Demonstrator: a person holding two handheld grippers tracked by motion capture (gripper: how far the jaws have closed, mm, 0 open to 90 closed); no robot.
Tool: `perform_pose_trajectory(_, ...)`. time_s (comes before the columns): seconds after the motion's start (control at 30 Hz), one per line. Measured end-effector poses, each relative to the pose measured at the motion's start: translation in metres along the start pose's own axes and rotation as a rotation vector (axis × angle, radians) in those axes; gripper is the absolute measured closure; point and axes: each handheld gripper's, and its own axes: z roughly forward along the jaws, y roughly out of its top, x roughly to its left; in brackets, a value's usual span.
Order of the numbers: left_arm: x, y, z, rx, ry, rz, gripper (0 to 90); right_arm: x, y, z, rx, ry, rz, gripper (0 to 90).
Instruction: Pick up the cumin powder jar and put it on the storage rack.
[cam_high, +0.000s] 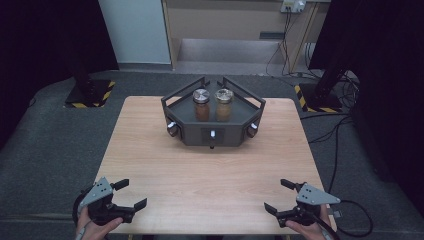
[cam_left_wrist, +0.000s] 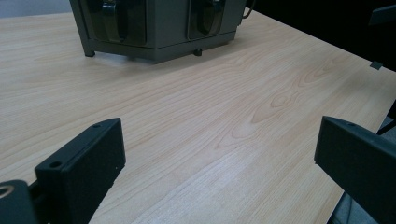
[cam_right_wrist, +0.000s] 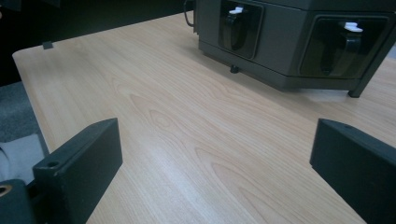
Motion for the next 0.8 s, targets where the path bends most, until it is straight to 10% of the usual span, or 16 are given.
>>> perform_pose_trajectory(0.8,-0.001,-0.002,-0.001,-0.031,0.006,0.008,1.1,0.003,-0.013,-0.008,-0.06,-0.084,0.031,2.8)
